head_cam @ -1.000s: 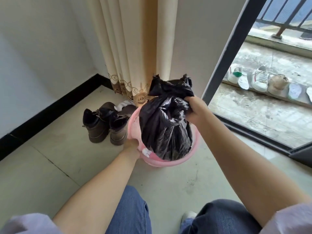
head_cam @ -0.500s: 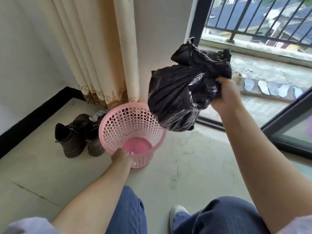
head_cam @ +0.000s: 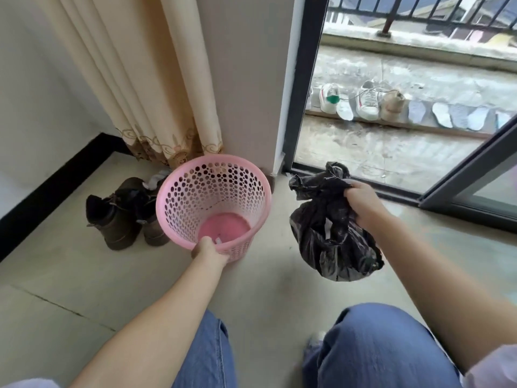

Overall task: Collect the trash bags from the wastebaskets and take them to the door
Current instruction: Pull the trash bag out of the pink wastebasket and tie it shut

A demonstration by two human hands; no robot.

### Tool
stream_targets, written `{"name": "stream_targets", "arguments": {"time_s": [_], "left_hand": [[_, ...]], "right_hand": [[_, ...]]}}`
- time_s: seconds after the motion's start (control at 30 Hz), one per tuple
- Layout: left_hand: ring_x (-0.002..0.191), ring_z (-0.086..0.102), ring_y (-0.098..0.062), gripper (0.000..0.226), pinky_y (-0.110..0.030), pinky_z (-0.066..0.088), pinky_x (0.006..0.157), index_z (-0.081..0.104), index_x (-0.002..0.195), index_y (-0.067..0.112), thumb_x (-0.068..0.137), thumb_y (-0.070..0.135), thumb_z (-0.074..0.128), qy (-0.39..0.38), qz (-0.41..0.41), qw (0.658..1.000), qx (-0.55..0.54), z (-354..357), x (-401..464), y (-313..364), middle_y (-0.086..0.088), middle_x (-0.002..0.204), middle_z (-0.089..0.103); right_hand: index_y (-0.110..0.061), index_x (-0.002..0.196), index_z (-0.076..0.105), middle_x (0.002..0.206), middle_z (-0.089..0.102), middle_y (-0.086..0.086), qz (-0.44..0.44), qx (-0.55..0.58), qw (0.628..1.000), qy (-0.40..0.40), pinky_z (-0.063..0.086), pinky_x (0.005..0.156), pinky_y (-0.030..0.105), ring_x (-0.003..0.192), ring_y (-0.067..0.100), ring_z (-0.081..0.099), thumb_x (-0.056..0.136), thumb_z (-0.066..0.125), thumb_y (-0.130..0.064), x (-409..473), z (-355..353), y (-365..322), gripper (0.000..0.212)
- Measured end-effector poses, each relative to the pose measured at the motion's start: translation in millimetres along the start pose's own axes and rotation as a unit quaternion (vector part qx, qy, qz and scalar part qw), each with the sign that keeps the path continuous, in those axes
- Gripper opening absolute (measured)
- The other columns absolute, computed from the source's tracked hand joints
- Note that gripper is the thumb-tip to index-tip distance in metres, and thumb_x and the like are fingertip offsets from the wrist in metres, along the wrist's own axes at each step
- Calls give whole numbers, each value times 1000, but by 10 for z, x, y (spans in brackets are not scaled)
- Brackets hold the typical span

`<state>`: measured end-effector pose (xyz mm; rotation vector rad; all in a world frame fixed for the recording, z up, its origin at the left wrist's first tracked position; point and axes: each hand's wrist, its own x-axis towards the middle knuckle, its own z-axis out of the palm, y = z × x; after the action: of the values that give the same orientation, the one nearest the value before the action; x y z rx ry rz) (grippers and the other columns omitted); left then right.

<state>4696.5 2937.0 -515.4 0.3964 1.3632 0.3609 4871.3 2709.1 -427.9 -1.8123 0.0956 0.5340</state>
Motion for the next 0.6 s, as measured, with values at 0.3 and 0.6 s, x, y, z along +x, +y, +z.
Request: {"name": "stream_targets", "arguments": {"time_s": [0.3, 0.6], "left_hand": [[140, 33, -26, 57, -47, 34, 110, 33, 141, 16, 92, 35, 55, -131, -54, 990, -2, 344, -398, -583, -18, 151, 30], [92, 58, -15, 26, -26, 47, 65, 54, 111, 18, 90, 33, 58, -245, 11, 929, 277, 847, -580, -810, -6, 111, 58]], "right_hand": [[-15, 96, 64, 96, 65, 17, 47, -51, 998, 2, 51, 89, 44, 91, 29, 60, 83, 30, 11, -89, 80, 814, 45], [-28, 111, 63, 112, 67, -1, -15, -139, 968, -206, 51, 96, 39, 107, 17, 63, 85, 64, -33, -214, -254, 805, 27]]}}
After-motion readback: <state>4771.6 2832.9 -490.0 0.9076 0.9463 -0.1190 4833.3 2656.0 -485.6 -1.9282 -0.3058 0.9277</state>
